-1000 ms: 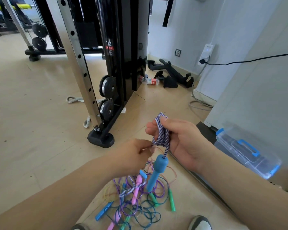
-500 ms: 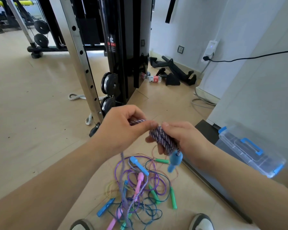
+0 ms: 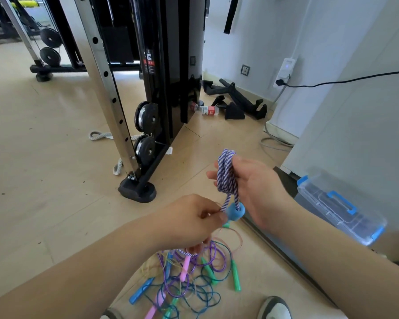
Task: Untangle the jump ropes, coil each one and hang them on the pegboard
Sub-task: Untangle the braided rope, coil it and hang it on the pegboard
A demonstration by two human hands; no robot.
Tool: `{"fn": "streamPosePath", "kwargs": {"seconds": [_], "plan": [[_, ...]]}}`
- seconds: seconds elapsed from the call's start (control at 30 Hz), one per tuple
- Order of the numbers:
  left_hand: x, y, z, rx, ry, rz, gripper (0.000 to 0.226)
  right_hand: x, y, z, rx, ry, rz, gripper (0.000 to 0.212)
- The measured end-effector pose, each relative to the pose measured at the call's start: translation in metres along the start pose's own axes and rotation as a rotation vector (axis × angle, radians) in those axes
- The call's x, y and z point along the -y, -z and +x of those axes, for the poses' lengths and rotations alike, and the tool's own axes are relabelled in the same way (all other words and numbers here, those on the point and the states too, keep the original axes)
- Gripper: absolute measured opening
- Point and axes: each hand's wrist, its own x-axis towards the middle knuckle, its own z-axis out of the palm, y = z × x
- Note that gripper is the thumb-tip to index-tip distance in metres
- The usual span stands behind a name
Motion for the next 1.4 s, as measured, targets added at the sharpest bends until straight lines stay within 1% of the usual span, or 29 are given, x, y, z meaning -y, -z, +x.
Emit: {"fn": "streamPosePath", "kwargs": {"seconds": [0.07,0.1,0.17,0.23,0.3,0.37,0.5,0.57,0.63,0.67,0.7,0.77,0.83,0.93,1.07,1.17,1.23,1.3,1.4], "plan": [[-0.010,0.001,-0.003,-0.097,-0.057,0.110,0.034,-0.001,0.002,-0.002,-0.025,0.062,-0.306,0.038],[-0.014,0.003,-0.004,-0.178,-0.087,0.129,0.031,-0.001,0.004,-0.002,-0.023,0.091,-0.381,0.039],[-0.017,0.010,-0.007,-0.308,-0.151,0.000,0.022,-0.001,0.009,-0.004,-0.018,0.119,-0.458,0.038],[-0.020,0.019,-0.010,-0.395,-0.216,-0.122,0.015,-0.002,0.013,-0.005,0.008,0.118,-0.507,0.037],[-0.018,0.025,-0.012,-0.467,-0.268,-0.148,0.014,-0.004,0.013,-0.008,0.082,0.104,-0.487,0.036],[-0.016,0.030,-0.011,-0.526,-0.300,-0.188,0.016,-0.004,0.013,-0.011,0.164,0.081,-0.388,0.034],[-0.006,0.038,-0.006,-0.635,-0.317,-0.241,0.033,-0.004,0.014,-0.015,0.357,0.042,-0.168,0.042],[-0.001,0.041,-0.003,-0.601,-0.307,-0.287,0.026,-0.004,0.011,-0.017,0.403,0.025,-0.115,0.039],[0.003,0.043,-0.002,-0.524,-0.296,-0.275,0.010,-0.003,0.008,-0.018,0.392,0.025,-0.104,0.028],[0.004,0.042,-0.002,-0.492,-0.287,-0.259,0.010,-0.004,0.007,-0.018,0.373,0.026,-0.107,0.022],[0.006,0.040,-0.003,-0.454,-0.270,-0.262,0.017,-0.004,0.007,-0.017,0.355,0.024,-0.111,0.018],[0.006,0.035,-0.003,-0.347,-0.234,-0.331,0.028,-0.002,0.008,-0.017,0.347,0.025,-0.125,0.015],[0.004,0.031,-0.002,-0.269,-0.238,-0.372,0.031,-0.001,0.010,-0.016,0.358,0.030,-0.140,0.015],[0.002,0.030,0.001,-0.278,-0.278,-0.337,0.031,0.001,0.013,-0.016,0.323,0.039,-0.145,0.010],[-0.001,0.028,0.004,-0.334,-0.297,-0.295,0.030,0.005,0.015,-0.014,0.270,0.046,-0.174,0.012],[0.000,0.023,0.007,-0.385,-0.283,-0.265,0.029,0.002,0.014,-0.013,0.241,-0.008,-0.071,0.013],[0.006,0.020,0.012,-0.412,-0.249,-0.247,0.028,0.002,0.012,-0.012,0.222,-0.052,0.045,0.014],[0.015,0.017,0.016,-0.392,-0.174,-0.172,0.026,0.004,0.011,-0.011,0.195,-0.072,0.161,0.018],[0.020,0.007,0.017,-0.268,-0.079,0.046,0.021,0.004,0.013,-0.010,0.159,-0.052,0.206,0.019]]}}
